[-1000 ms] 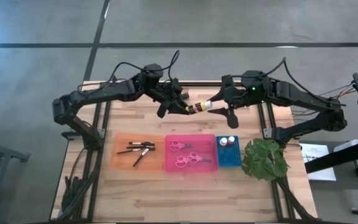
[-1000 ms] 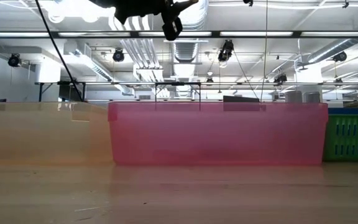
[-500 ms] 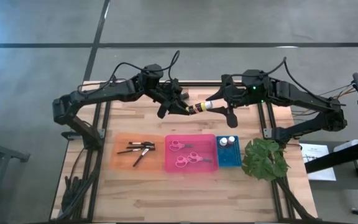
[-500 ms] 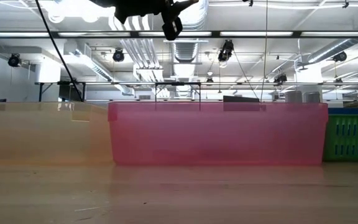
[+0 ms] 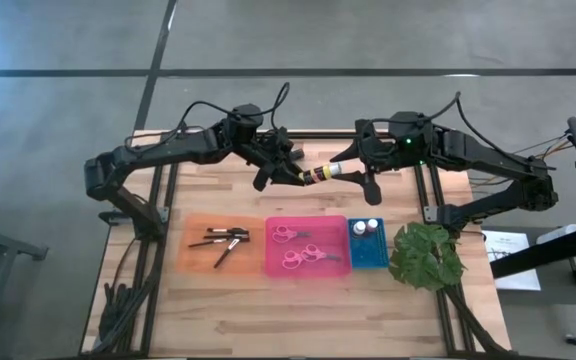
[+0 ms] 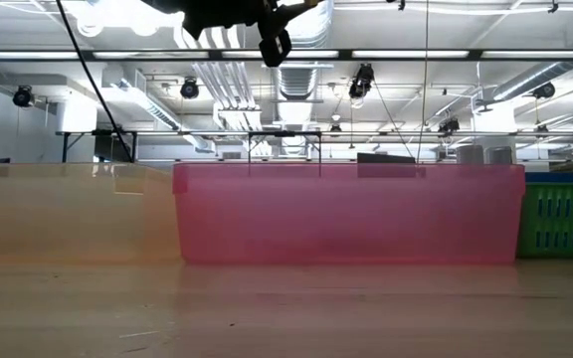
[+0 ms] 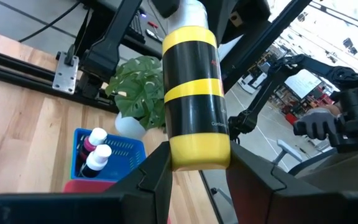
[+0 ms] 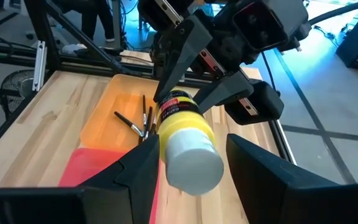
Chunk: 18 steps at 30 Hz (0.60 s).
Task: Pick & Place Paint Supplies
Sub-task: Put the yellow paint bottle into the blue bin
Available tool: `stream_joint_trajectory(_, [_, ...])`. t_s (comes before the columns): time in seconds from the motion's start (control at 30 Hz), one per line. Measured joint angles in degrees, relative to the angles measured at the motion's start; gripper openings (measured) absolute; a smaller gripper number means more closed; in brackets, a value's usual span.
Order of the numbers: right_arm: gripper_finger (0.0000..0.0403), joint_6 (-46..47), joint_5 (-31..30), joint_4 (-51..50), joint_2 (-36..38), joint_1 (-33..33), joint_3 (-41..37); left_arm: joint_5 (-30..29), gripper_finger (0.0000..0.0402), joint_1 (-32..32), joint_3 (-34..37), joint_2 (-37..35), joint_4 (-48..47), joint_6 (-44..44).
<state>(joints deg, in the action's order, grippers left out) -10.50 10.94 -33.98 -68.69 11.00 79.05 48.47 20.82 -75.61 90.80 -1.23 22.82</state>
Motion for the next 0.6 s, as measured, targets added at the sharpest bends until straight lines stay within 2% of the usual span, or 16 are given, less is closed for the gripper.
stream_joint_trajectory(0.13, [0.0171, 0.02, 0.01, -0.06, -0.02, 0.00, -0.02, 0.00, 0.0127, 0.00, 0.00, 0.00, 0.14, -0.05])
stream_joint_trajectory(0.33, [0.0113, 0.04, 1.31, -0.15, -0.02, 0.00, -0.09, 0.06, 0.0127, -0.04, 0.00, 0.00, 0.16, -0.07])
stream_joint_trajectory(0.53, [0.0111, 0.53, 1.53, -0.76, -0.01, 0.00, -0.09, 0.02, 0.0127, -0.12, -0.02, 0.02, 0.65, -0.02])
stream_joint_trajectory(0.6, [0.0114, 0.79, 1.48, -0.77, 0.07, 0.00, -0.09, -0.43, 0.0139, -0.15, -0.02, 0.02, 1.19, 0.14])
